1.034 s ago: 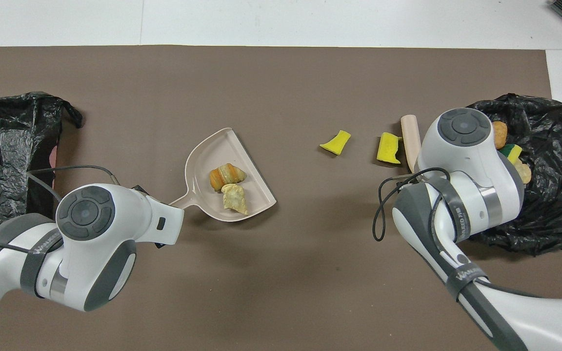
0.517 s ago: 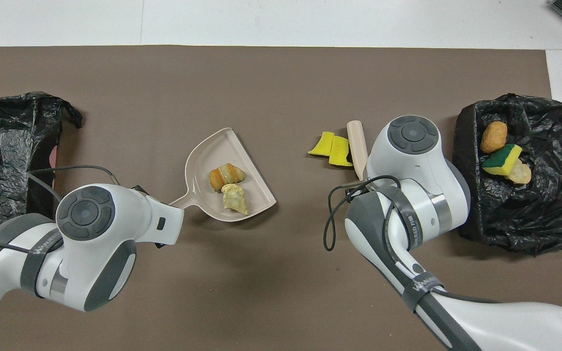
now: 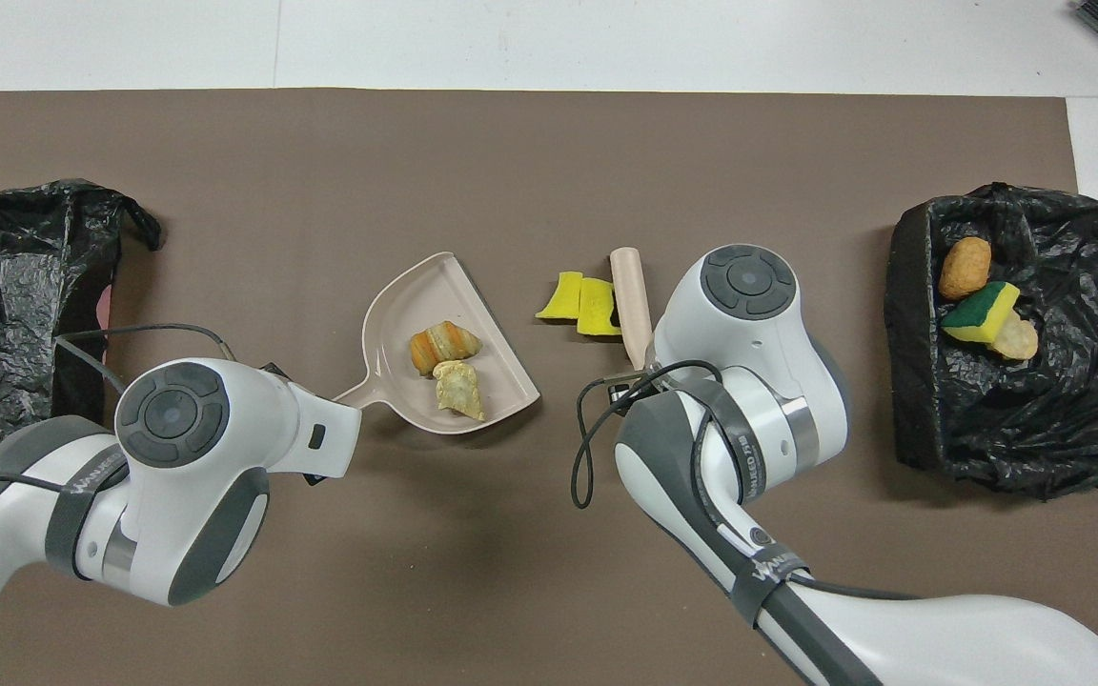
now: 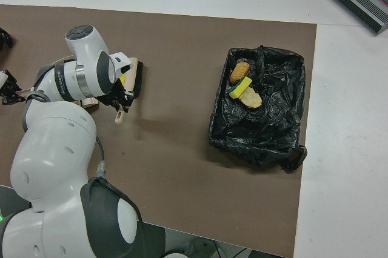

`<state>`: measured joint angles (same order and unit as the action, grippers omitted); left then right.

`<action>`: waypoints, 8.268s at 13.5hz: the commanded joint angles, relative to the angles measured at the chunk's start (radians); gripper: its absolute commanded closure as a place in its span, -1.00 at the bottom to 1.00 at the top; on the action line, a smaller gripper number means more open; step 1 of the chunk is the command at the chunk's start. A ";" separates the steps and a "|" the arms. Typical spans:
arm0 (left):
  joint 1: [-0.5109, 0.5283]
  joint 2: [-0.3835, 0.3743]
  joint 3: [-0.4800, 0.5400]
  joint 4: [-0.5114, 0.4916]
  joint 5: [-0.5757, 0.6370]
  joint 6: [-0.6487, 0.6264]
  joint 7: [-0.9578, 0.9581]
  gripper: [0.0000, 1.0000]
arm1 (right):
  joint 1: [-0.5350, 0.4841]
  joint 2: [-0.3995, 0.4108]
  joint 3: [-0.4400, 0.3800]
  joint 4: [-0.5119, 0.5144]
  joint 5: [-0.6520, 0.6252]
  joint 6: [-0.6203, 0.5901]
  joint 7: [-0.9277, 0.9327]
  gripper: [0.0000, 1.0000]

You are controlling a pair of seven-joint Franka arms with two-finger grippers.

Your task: Sweep and dump trash in bin

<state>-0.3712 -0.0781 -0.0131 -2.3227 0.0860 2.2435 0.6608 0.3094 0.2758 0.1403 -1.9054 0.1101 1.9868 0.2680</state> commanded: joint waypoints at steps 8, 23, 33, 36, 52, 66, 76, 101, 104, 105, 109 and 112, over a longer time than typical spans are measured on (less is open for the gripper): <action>-0.014 -0.009 0.002 -0.018 0.004 0.016 -0.049 1.00 | 0.186 -0.021 0.007 0.000 0.216 0.001 0.068 1.00; 0.109 -0.035 0.009 -0.001 -0.123 -0.067 -0.079 1.00 | 0.238 -0.152 0.013 -0.001 0.224 -0.065 0.082 1.00; 0.229 -0.052 0.018 0.072 -0.190 -0.196 -0.079 1.00 | 0.246 -0.259 0.015 0.000 0.172 -0.108 0.203 1.00; 0.290 -0.077 0.018 0.112 -0.196 -0.237 -0.081 1.00 | 0.269 -0.325 0.018 -0.096 0.172 -0.095 0.250 1.00; 0.848 -0.033 0.032 0.390 0.010 -0.302 0.268 1.00 | 0.606 -0.230 0.019 -0.313 0.065 0.159 0.671 1.00; 0.715 0.089 0.019 0.528 0.748 -0.323 0.519 1.00 | 0.582 -0.202 0.018 -0.268 0.082 0.155 0.668 0.07; 0.658 0.103 0.002 0.717 0.816 -0.435 0.724 1.00 | 0.208 -0.503 0.009 -0.258 0.060 -0.155 0.464 0.01; -0.216 0.254 0.001 0.358 -0.192 0.048 -1.194 1.00 | -0.329 -0.276 -0.002 0.434 -0.167 -0.510 0.025 -1.00; -0.236 0.287 0.001 0.359 -0.178 0.085 -1.134 1.00 | -0.329 -0.276 -0.004 0.436 -0.173 -0.526 0.008 -1.00; -0.247 0.299 0.001 0.370 -0.183 0.090 -1.130 1.00 | -0.334 -0.276 -0.005 0.437 -0.174 -0.534 -0.021 -1.00; -0.264 0.328 0.002 0.390 -0.181 0.085 -1.148 1.00 | -0.335 -0.245 -0.005 0.479 -0.159 -0.542 -0.043 -1.00; -0.264 0.351 0.002 0.399 -0.178 0.082 -1.179 1.00 | -0.334 -0.250 -0.007 0.477 -0.148 -0.542 -0.073 -1.00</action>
<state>-0.6105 0.2483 -0.0332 -1.9540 -0.0917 2.3238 -0.5010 -0.0085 0.0088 0.1277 -1.4656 -0.0647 1.4794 0.2427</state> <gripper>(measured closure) 0.678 0.000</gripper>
